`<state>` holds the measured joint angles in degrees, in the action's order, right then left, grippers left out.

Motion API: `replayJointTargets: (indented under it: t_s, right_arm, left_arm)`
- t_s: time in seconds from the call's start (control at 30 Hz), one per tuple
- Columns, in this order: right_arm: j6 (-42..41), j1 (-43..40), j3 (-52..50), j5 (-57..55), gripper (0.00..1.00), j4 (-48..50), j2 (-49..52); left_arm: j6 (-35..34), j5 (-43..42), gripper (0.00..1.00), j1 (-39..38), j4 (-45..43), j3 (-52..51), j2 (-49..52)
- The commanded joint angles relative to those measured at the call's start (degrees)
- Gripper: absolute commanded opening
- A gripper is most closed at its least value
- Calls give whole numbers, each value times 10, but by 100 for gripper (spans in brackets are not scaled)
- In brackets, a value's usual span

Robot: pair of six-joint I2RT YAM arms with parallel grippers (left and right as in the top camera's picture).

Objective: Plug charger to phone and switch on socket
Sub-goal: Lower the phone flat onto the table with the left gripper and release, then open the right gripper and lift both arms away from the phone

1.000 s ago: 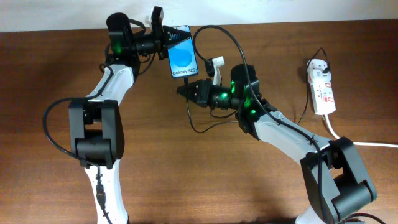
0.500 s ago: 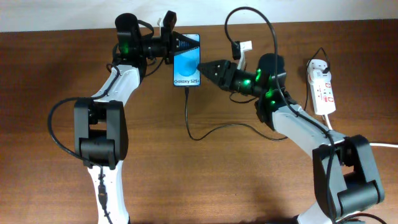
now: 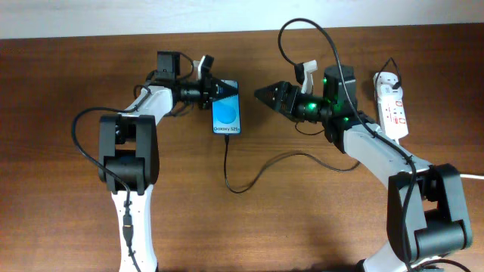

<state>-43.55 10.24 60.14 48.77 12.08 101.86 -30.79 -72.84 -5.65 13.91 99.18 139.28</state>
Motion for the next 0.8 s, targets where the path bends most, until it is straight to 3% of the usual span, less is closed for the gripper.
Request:
replayJointTargets:
  t_s: [0.0,0.17,0.27,0.4,0.53,0.63,0.67,0.73,0.77]
  right_arm:
    - [56,-1,3,-36,99,-34,-3]
    - [70,-1,3,-63,99,-55,-2]
    - [70,-1,3,-75,98,-63,-2]
    - [70,-1,3,-77,99,-63,-2]
    - [69,-1,3,-76,98,-64,-2]
    - [70,-1,3,-75,98,-64,-2]
    - [70,-1,3,-75,98,-64,-2]
    - [70,-1,3,-72,98,-64,-2]
    - [70,-1,3,-72,98,-64,-2]
  left_arm:
    - [75,83,0,3,11,2,-2]
    - [87,180,0,3,41,2,-2]
    - [136,266,0,-4,107,2,-2]
    - [140,287,3,-6,121,2,-2]
    - [139,292,39,-6,128,2,-2]
    - [140,292,54,-6,134,2,-2]
    - [140,293,64,-6,134,2,-2]
    - [139,313,98,-6,134,2,-2]
    - [139,339,99,-6,145,6,-2]
